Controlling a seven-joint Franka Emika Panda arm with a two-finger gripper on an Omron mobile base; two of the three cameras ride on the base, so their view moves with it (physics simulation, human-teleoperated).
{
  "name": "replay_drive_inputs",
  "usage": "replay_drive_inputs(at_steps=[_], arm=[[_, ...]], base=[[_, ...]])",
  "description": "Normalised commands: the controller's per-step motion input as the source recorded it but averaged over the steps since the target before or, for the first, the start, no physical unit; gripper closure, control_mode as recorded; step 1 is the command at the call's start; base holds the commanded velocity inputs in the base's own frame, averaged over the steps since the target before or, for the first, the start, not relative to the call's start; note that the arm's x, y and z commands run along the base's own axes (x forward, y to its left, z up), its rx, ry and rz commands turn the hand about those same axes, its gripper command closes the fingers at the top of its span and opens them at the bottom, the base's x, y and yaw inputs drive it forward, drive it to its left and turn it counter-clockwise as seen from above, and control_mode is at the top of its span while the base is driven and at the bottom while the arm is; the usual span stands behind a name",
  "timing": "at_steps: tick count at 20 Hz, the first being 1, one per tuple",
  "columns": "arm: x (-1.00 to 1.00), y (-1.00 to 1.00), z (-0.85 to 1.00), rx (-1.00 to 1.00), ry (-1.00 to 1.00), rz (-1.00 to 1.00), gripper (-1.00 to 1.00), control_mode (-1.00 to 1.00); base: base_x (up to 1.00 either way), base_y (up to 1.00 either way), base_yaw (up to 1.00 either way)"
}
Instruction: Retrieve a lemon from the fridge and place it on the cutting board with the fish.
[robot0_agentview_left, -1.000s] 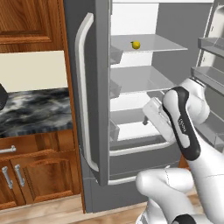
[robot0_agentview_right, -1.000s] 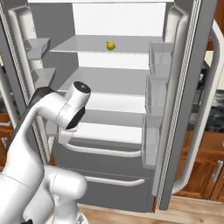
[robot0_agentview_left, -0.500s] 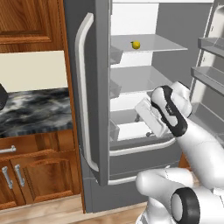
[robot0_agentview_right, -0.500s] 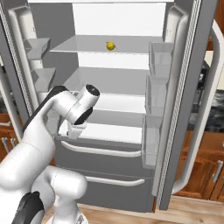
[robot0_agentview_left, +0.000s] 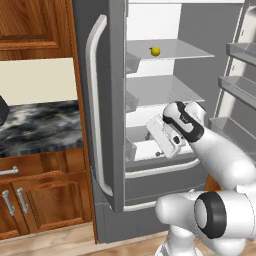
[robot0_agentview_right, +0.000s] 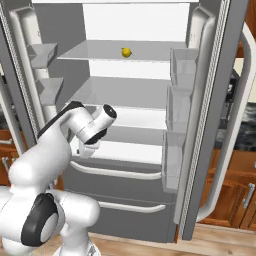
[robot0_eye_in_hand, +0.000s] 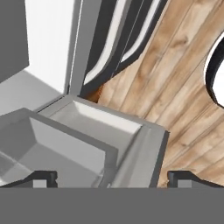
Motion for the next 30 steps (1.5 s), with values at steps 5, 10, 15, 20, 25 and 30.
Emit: replay_drive_inputs(at_steps=[5, 10, 15, 20, 25, 30], arm=[[0.34, 0.23, -0.22, 0.1, -0.11, 0.0, -1.0, -1.0], [0.27, 0.24, -0.12, 0.06, -0.08, 0.0, -1.0, -1.0], [0.06, 0.24, -0.02, 0.06, -0.03, 0.0, -1.0, -1.0], [0.0, 0.33, 0.0, 0.07, 0.0, 0.0, -1.0, -1.0], [0.0, 0.47, -0.04, 0.03, 0.0, 0.01, -1.0, -1.0], [0.0, 0.53, -0.04, 0.01, 0.0, 0.02, -1.0, -1.0]], base=[[0.0, 0.0, 0.0], [0.0, 0.0, 0.0], [0.0, 0.0, 0.0], [0.0, 0.0, 0.0], [0.0, 0.0, 0.0], [0.0, 0.0, 0.0]])
